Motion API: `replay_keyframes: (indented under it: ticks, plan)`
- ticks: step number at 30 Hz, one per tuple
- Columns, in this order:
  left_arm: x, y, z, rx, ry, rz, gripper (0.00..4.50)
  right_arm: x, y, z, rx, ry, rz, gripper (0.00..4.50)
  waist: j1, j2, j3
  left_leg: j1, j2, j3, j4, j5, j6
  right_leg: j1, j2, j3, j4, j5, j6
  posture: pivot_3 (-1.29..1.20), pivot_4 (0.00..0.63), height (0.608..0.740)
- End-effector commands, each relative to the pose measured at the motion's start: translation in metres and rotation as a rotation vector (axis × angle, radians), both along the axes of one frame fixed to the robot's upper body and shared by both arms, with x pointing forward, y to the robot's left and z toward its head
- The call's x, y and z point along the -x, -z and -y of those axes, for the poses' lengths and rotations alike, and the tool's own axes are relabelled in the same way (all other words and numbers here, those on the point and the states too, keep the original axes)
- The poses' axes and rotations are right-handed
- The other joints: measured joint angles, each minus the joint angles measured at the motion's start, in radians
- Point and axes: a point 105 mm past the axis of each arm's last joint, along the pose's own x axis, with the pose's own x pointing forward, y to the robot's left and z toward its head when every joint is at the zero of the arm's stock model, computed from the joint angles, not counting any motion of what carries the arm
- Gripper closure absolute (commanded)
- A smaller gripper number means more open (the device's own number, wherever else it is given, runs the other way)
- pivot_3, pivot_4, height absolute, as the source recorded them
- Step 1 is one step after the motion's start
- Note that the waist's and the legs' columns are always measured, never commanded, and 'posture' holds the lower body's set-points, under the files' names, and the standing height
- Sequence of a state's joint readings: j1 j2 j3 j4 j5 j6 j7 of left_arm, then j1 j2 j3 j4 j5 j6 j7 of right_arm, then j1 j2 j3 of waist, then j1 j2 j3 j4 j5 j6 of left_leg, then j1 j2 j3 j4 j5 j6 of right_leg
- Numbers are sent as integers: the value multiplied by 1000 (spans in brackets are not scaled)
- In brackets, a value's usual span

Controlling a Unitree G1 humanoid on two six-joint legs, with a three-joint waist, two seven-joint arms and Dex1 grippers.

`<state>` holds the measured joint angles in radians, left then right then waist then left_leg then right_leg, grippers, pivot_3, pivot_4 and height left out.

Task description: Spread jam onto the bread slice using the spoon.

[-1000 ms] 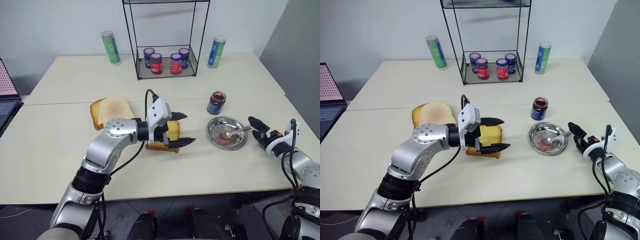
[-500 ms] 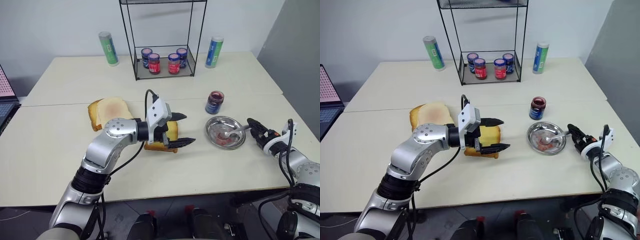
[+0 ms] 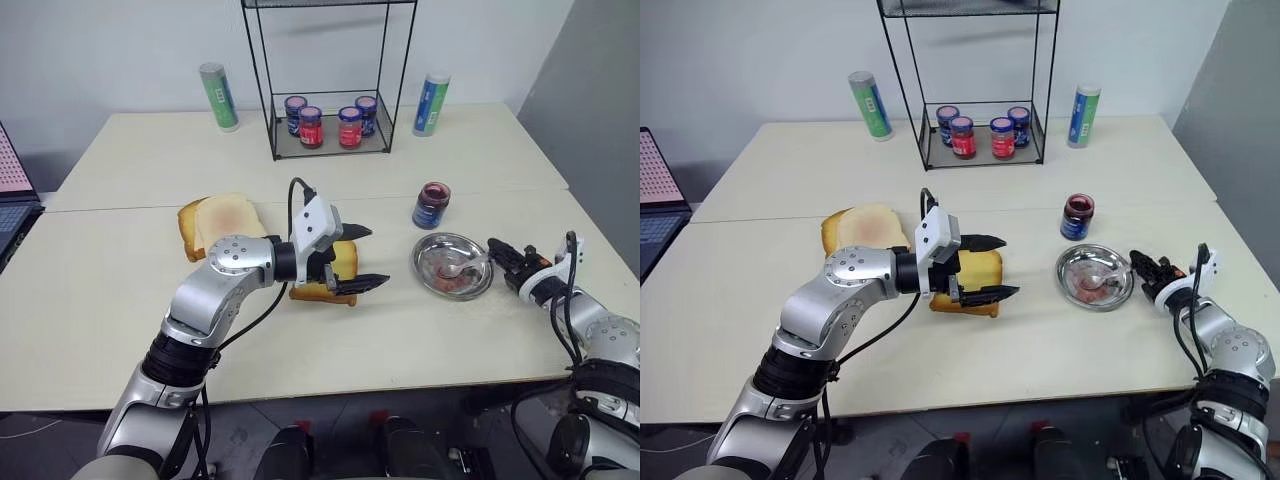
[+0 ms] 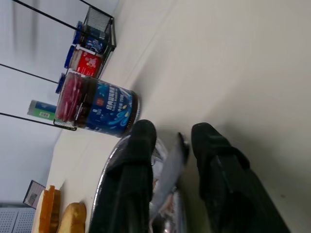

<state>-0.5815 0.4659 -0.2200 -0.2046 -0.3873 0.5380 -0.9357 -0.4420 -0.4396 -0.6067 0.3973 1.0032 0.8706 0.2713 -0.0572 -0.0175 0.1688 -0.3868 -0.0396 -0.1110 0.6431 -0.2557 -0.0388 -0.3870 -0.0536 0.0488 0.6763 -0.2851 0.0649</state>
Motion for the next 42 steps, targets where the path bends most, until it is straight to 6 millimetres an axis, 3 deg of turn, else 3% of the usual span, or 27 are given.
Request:
replay_keyframes:
  ticks: [1,6,9,15,20,31,35,42]
  plan:
    - [3,-14,1,18,8,64,0,-2,-3,-2,7,-15,13,4339,0,0,0,0,0,0,0,0,0,0,0,0,0,0,0,0,150,740]
    - [4,-13,0,18,0,63,0,-1,-5,0,10,-16,18,4339,1,0,0,0,0,0,0,0,0,0,0,0,0,0,0,0,150,740]
    - [3,-14,-4,19,-10,58,0,2,-17,-3,7,-37,56,4339,1,0,0,0,0,0,0,0,0,0,0,0,0,0,0,0,150,740]
    - [4,-15,-13,26,-29,26,0,12,-58,-16,3,-89,171,4339,1,3,2,-2,1,-1,0,0,0,-1,0,0,0,0,0,0,150,740]
    - [-5,-21,-16,88,-88,7,0,14,-105,-28,4,-79,287,4339,7,3,2,-4,1,-2,1,0,0,-2,-1,-1,0,0,0,0,150,740]
    - [-29,-29,4,156,-165,58,0,-24,-174,-41,218,20,414,4339,9,4,2,-5,-1,-2,1,0,0,-3,-1,-2,-1,0,0,0,150,740]
    - [-29,-29,8,154,-161,68,0,-39,-184,-48,324,25,444,4339,7,4,2,-6,-1,-2,0,0,0,-4,-1,-2,-2,0,0,0,150,740]
    - [-28,-29,9,150,-170,79,0,-59,-179,-49,544,61,462,4339,8,4,2,-7,-1,-2,1,0,0,-4,-1,-2,-2,0,0,0,150,740]
